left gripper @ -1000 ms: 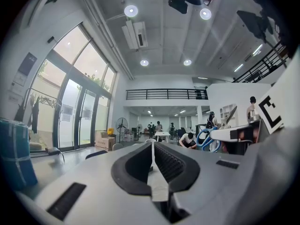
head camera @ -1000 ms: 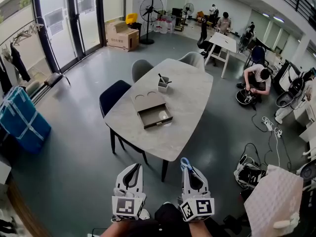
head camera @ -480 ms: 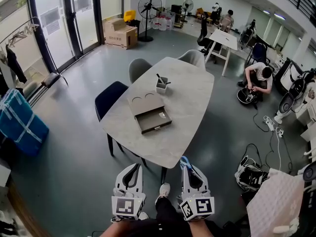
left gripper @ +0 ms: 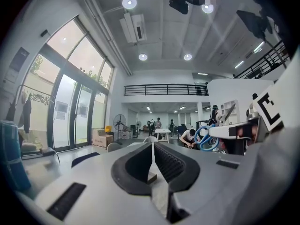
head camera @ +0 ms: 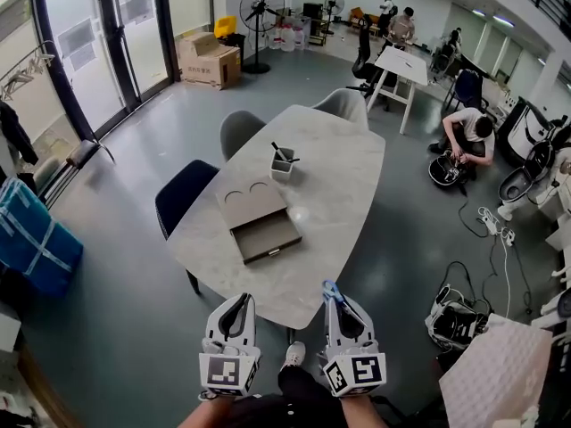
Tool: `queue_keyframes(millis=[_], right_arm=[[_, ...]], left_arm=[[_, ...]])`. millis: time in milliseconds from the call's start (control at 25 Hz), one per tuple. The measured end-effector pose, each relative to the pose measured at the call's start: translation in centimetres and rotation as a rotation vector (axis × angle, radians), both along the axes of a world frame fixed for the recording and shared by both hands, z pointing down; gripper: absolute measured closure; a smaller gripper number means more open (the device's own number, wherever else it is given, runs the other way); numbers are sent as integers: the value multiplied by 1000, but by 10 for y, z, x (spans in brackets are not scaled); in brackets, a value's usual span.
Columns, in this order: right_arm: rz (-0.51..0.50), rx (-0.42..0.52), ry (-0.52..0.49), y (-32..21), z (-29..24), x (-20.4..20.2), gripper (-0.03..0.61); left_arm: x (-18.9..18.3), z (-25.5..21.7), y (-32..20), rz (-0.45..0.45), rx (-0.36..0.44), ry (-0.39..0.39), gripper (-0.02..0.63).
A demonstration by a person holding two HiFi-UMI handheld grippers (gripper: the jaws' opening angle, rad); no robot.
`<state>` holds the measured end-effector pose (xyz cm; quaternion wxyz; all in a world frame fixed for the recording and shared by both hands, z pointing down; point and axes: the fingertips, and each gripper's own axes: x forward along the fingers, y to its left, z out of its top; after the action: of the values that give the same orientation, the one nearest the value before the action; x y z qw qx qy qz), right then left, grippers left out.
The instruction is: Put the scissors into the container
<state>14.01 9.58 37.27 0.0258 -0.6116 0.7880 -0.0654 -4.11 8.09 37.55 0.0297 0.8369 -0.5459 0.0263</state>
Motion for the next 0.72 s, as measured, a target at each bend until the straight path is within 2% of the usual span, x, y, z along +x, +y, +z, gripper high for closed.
queue_keyframes(millis=[240,720], right_arm=[[-7,-7,-3,-41,0,17,540],[-94,5,-25,-115,-4,33,540]], left_arm=[[14,2,-37,-17,-13,6,586],[25,-4,-95,-110,-11,-14,586]])
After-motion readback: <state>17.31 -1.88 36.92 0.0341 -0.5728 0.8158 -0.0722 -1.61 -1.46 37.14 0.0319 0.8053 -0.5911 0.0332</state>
